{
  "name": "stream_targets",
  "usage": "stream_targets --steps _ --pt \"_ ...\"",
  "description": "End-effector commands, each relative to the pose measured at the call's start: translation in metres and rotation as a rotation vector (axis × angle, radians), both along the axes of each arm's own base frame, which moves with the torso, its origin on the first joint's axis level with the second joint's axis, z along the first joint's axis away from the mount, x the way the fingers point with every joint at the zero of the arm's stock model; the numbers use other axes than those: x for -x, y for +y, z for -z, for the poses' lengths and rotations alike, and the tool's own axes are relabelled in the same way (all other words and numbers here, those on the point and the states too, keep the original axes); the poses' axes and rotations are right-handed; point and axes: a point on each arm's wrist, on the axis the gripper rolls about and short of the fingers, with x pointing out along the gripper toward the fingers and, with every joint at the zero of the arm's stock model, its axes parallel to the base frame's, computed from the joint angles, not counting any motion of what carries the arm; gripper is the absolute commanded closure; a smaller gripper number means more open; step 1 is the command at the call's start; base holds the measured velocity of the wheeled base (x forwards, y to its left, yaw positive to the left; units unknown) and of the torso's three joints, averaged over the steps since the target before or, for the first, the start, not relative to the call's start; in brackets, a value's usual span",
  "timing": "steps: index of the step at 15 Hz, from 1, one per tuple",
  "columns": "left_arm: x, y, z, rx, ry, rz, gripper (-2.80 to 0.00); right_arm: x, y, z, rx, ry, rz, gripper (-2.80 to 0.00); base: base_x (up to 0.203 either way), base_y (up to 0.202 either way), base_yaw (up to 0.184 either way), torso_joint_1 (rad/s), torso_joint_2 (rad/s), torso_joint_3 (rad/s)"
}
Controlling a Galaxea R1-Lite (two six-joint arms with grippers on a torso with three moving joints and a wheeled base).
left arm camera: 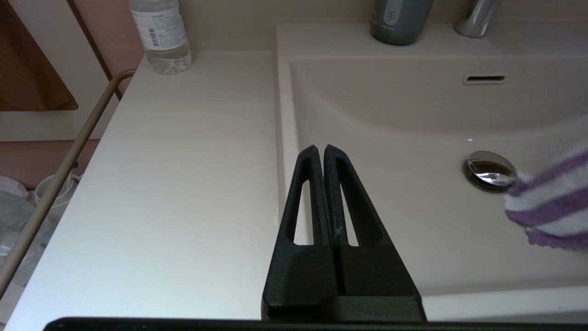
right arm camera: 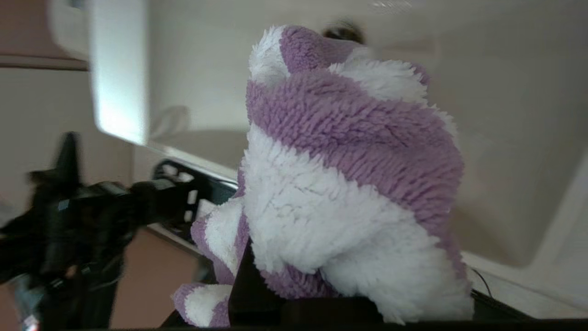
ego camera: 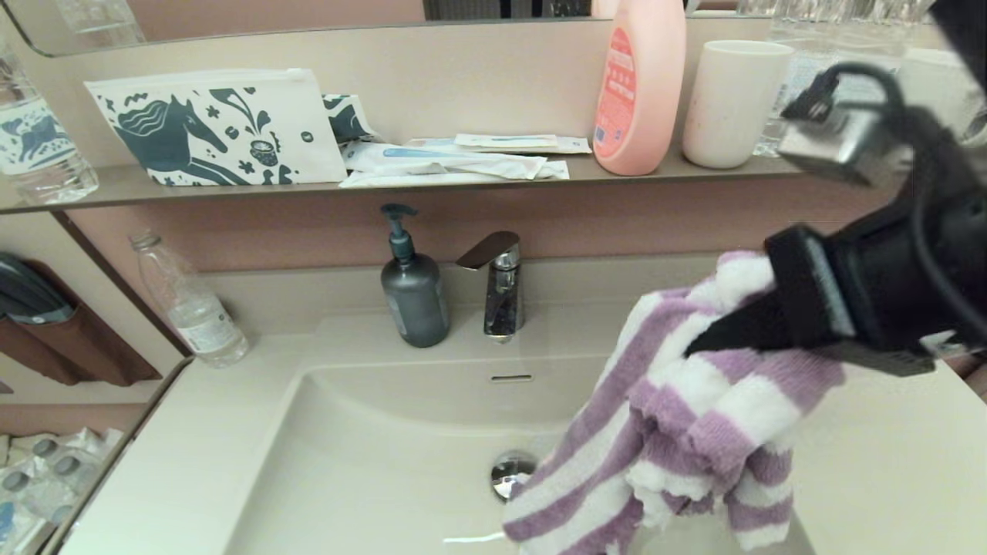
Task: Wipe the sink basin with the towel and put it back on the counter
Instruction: Wipe the sink
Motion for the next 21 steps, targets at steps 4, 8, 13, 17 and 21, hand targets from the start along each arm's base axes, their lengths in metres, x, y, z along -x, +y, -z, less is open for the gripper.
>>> stream_targets --steps 4,8,13,17,21 --pt "0.0 0.0 0.0 0.0 0.001 0.0 0.0 -0.035 0.028 0.089 0.331 0.126 0.136 0.0 0.0 0.0 0.0 0.0 0.0 0.0" --pt "0.0 0.0 0.0 0.0 0.001 0.0 0.0 -0.056 0.046 0.154 0.549 0.228 0.188 0.0 0.0 0.0 0.0 0.0 0.0 0.0" --pt "0.0 0.0 0.0 0.0 0.001 0.0 0.0 -0.071 0.062 0.221 0.632 0.308 0.206 0.0 0.0 0.0 0.0 0.0 0.0 0.0" --pt "0.0 0.0 0.0 0.0 0.001 0.0 0.0 -0.077 0.078 0.264 0.636 0.308 0.189 0.0 0.0 0.0 0.0 0.0 0.0 0.0" --pt "0.0 0.0 0.0 0.0 0.001 0.0 0.0 -0.067 0.116 0.282 0.506 0.281 0.065 0.0 0.0 0.0 0.0 0.0 0.0 0.0"
